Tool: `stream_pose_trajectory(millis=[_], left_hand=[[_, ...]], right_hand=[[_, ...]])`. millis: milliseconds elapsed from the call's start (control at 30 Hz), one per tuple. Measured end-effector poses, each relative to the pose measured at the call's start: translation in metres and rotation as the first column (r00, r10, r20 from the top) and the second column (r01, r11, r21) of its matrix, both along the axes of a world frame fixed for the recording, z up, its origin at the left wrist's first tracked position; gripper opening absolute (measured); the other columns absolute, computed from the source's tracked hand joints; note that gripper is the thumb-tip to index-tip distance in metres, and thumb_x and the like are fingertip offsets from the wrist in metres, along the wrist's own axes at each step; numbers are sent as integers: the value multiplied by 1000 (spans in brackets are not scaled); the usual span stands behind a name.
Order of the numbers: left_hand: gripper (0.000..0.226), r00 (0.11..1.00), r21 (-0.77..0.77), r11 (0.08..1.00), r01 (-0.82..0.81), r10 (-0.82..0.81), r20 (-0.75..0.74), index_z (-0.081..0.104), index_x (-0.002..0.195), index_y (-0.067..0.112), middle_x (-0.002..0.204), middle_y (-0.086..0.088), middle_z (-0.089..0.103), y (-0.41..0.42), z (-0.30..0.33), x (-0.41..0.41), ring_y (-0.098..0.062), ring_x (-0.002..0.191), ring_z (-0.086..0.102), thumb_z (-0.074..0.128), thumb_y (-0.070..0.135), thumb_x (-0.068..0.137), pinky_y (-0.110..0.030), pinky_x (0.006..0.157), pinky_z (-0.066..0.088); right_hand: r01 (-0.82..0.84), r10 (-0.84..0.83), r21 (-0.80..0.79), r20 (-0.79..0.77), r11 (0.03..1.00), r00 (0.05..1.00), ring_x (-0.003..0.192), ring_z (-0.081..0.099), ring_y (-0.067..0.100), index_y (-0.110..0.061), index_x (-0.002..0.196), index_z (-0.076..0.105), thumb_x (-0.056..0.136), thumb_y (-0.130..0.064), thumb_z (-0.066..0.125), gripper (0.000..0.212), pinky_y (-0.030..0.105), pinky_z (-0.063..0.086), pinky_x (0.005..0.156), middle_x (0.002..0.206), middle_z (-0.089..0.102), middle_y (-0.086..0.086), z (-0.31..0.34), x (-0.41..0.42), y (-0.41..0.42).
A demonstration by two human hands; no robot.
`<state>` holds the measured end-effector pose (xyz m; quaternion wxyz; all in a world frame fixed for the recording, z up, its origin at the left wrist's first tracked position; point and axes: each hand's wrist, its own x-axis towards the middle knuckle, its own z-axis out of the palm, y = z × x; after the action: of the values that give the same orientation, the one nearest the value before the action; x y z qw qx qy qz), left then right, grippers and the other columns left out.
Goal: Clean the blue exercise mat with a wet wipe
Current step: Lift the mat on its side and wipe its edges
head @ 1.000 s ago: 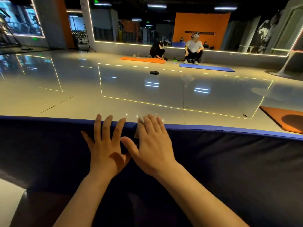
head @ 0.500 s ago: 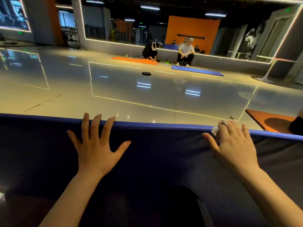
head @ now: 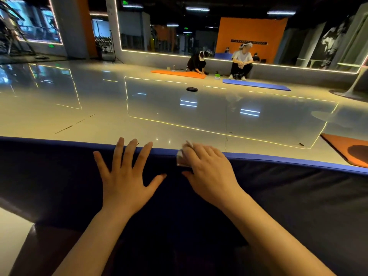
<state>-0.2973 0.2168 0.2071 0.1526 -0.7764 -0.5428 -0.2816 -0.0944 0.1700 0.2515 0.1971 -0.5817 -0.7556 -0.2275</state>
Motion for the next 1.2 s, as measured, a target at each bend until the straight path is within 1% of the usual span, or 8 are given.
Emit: stream_pose_trajectory(millis=[100, 333, 533, 667, 800, 933, 1067, 1200], left_hand=[[81, 1000, -26, 1000, 14, -14, 2, 34, 144, 25, 148, -14, 37, -6, 2, 1, -40, 143, 24, 32, 73, 79, -69, 107, 2], [78, 998, -9, 999, 38, -38, -50, 45, 139, 23, 138, -16, 51, -19, 18, 16, -42, 135, 39, 26, 75, 83, -70, 108, 3], [73, 978, -23, 978, 208, -207, 29, 57, 132, 22, 128, -9, 59, -31, 30, 92, -35, 127, 50, 31, 72, 85, -65, 113, 5], [71, 930, -39, 930, 366, -367, -26, 51, 138, 24, 133, -6, 56, -42, 18, 140, -32, 128, 50, 34, 70, 86, -61, 112, 11], [65, 900, 16, 900, 436, -436, 23, 54, 135, 25, 135, -3, 56, -37, 19, 149, -27, 129, 51, 35, 66, 88, -60, 115, 12], [62, 945, 62, 943, 327, -328, 3, 49, 137, 25, 139, -8, 50, -6, 9, 108, -30, 137, 38, 38, 59, 88, -66, 111, 7], [64, 959, 76, 956, 283, -282, -16, 49, 139, 22, 138, -9, 51, 2, 7, 89, -31, 136, 38, 37, 59, 89, -69, 109, 11], [60, 967, 75, 968, 241, -246, 71, 46, 134, 21, 133, -10, 53, -9, 3, 102, -33, 136, 37, 37, 59, 89, -64, 113, 4]], right_hand=[[1, 0, 56, -13, 998, 1000, 79, 66, 23, -15, 106, 66, 74, -36, 82, 42, 34, 51, 69, 96, 69, 4, -6, 32, -10], [2, 3, 77, -65, 997, 998, 61, 60, 18, -18, 92, 68, 70, -29, 87, 31, 27, 36, 59, 76, 65, -2, 6, 50, -22], [189, -194, -52, -139, 981, 971, 59, 54, 30, -16, 89, 66, 72, -25, 84, 26, 29, 29, 54, 74, 61, 1, 20, 125, -54], [306, -331, -136, -249, 942, 910, 70, 55, 27, -17, 104, 70, 76, -24, 81, 30, 32, 33, 59, 82, 59, -2, 16, 177, -86], [343, -363, -130, -196, 931, 911, 69, 47, 18, -19, 111, 68, 80, -29, 78, 34, 31, 31, 59, 81, 50, -9, 14, 194, -102], [393, -408, -124, -148, 911, 901, 74, 55, 23, -15, 117, 65, 81, -33, 75, 41, 35, 42, 64, 90, 64, 3, 10, 194, -101], [463, -475, -106, -182, 880, 861, 93, 56, 28, -9, 123, 62, 85, -35, 66, 46, 43, 42, 90, 102, 65, 8, 4, 166, -87], [355, -352, -28, -212, 935, 912, 102, 54, 28, -7, 122, 61, 77, -49, 47, 63, 40, 37, 101, 110, 62, 8, -4, 101, -55]])
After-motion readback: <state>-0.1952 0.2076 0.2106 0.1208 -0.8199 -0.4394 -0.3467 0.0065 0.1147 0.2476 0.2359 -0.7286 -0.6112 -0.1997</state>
